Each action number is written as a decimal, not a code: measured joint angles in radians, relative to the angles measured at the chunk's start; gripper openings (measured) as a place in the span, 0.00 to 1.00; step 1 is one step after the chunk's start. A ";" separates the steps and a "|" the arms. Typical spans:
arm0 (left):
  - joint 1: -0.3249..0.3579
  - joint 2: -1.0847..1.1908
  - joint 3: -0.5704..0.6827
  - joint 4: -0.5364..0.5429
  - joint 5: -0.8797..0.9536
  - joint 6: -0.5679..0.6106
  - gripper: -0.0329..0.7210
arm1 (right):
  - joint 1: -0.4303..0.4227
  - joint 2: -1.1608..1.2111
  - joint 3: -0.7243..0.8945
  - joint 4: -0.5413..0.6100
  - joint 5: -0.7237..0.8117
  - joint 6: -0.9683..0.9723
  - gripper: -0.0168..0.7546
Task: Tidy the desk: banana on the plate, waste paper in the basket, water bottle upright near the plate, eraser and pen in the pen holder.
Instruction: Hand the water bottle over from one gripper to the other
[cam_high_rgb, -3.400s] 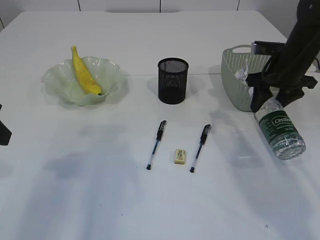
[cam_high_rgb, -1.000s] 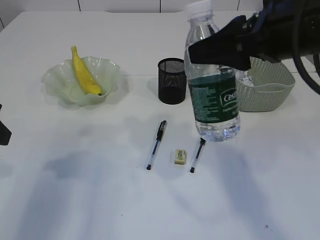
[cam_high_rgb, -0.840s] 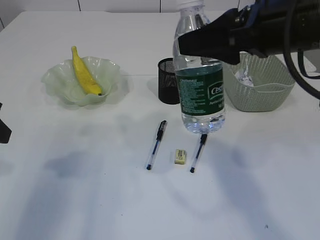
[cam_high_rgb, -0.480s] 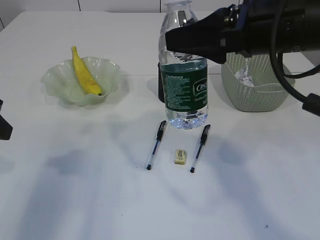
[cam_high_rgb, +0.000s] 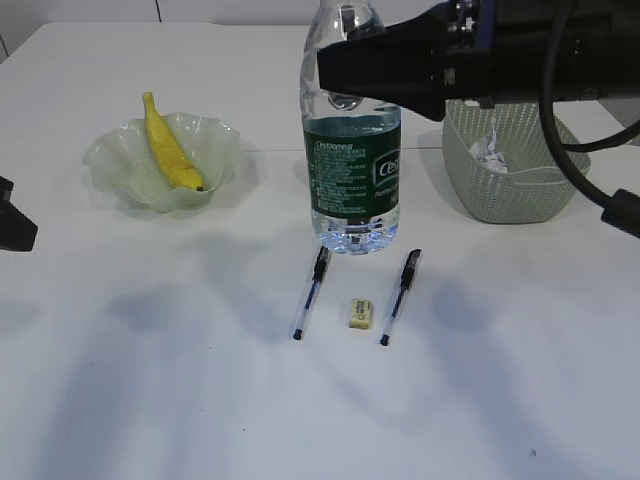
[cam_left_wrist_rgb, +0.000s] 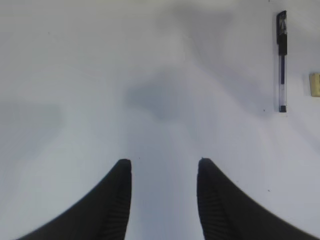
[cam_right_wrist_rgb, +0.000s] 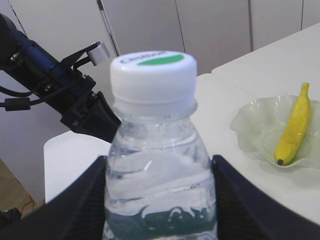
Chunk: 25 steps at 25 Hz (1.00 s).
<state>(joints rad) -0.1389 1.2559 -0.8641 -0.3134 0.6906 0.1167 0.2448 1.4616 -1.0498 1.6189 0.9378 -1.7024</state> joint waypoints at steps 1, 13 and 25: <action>0.000 0.000 0.000 0.000 -0.015 0.005 0.45 | 0.000 0.000 0.000 0.000 0.000 0.000 0.58; 0.000 0.000 0.000 -0.006 -0.311 0.069 0.45 | 0.000 0.000 0.000 0.000 0.002 -0.003 0.58; -0.172 0.000 0.162 -0.006 -0.916 0.092 0.45 | 0.000 0.000 0.000 0.000 0.002 -0.005 0.58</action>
<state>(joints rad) -0.3110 1.2559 -0.7024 -0.3196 -0.2257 0.2088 0.2448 1.4616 -1.0498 1.6189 0.9399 -1.7071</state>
